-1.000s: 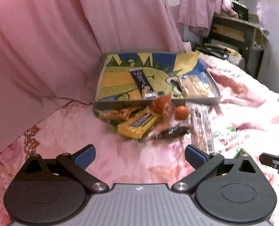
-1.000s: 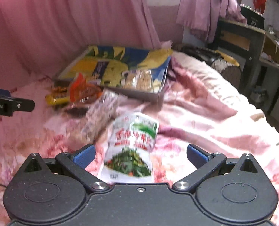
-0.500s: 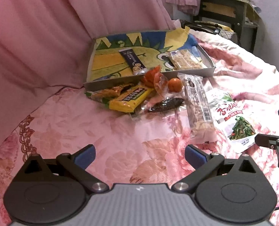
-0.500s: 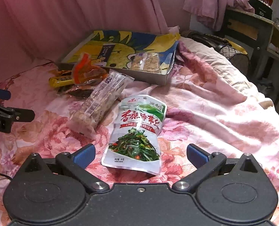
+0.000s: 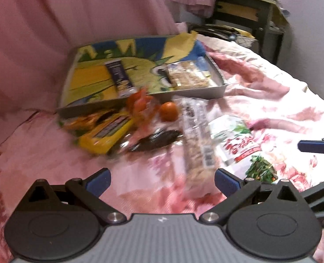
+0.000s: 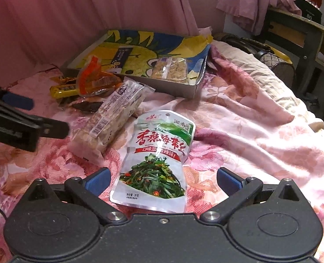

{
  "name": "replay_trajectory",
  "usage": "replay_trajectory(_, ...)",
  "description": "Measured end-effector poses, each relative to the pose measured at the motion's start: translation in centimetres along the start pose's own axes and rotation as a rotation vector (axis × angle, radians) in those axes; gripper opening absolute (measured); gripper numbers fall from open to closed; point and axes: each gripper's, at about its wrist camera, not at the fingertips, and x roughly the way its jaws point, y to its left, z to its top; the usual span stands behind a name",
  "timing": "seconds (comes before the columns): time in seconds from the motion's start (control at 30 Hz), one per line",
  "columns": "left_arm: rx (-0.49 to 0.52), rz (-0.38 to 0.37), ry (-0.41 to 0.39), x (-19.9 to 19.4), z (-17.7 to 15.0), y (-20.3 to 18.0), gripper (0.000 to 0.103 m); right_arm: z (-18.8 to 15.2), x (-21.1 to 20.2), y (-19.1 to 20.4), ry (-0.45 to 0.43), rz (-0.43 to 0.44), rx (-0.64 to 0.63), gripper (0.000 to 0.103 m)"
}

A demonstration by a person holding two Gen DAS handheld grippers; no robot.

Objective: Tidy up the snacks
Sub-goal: 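Withdraw both tools from the tray back toward the remaining snacks, then grasp the clear cereal bar with the left gripper while the right gripper grasps the seaweed pouch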

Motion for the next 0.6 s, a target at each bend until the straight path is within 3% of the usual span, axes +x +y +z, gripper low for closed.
replay_trajectory(0.17, 0.068, -0.015, -0.024, 2.2, 1.5, -1.6, 0.103, 0.5, 1.4, 0.3, 0.006, 0.005, -0.007, 0.102)
replay_trajectory(0.6, 0.043, -0.098, 0.027, 5.8, 2.4, -2.3, 0.099, 1.5, 4.8, -0.5, 0.02, 0.002, 0.022, 0.102)
